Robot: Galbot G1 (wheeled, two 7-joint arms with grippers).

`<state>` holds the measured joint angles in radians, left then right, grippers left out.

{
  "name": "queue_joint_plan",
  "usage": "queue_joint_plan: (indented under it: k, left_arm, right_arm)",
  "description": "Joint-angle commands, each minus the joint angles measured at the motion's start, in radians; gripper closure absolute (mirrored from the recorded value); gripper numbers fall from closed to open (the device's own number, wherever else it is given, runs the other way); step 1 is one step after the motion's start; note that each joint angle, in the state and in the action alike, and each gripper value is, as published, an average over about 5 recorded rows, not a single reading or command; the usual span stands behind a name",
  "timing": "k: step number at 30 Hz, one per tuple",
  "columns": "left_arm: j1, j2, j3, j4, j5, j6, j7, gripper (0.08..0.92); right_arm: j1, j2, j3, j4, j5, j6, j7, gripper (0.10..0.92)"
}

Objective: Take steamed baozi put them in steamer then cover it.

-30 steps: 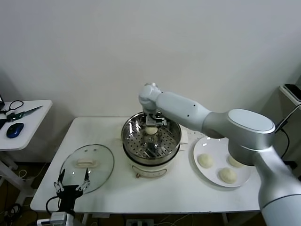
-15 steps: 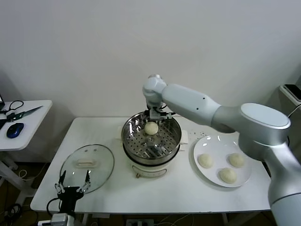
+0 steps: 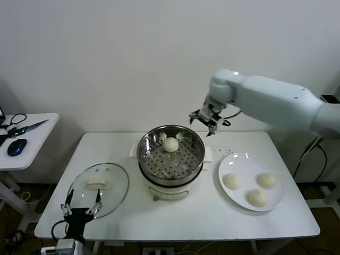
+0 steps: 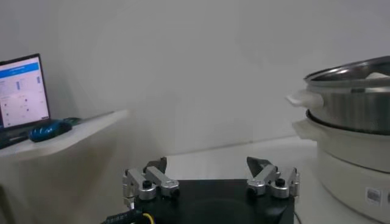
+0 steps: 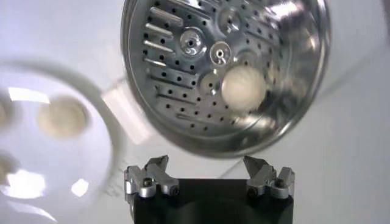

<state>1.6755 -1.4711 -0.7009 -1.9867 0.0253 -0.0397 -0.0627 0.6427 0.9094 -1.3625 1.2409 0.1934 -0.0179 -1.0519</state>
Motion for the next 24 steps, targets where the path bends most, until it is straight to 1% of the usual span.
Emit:
queue_joint_plan:
  k: [1,7,12,19,24]
  left_arm:
    - [0.004,0.003,-0.002,-0.003,0.003,0.002,0.000,0.177]
    - [0.008,0.000,-0.007,-0.003,0.010,0.003,0.001,0.177]
    - [0.012,0.000,-0.014,0.004,0.012,0.001,0.001,0.177]
    - [0.020,0.001,-0.017,0.010,0.012,-0.004,0.000,0.177]
    - [0.025,0.001,-0.018,0.015,0.015,-0.009,-0.001,0.177]
  right_arm:
    - [-0.145,-0.242,0.009,0.049,0.234,-0.278,0.007,0.203]
    - [-0.357,-0.245,0.164,-0.017,0.114,-0.257,-0.002,0.203]
    - [-0.464,-0.224,0.230,-0.046,0.035,-0.246,-0.006,0.203]
    - [-0.540,-0.157,0.290,-0.139,-0.021,-0.224,-0.008,0.203]
    - [-0.550,-0.129,0.289,-0.168,-0.030,-0.218,-0.010,0.203]
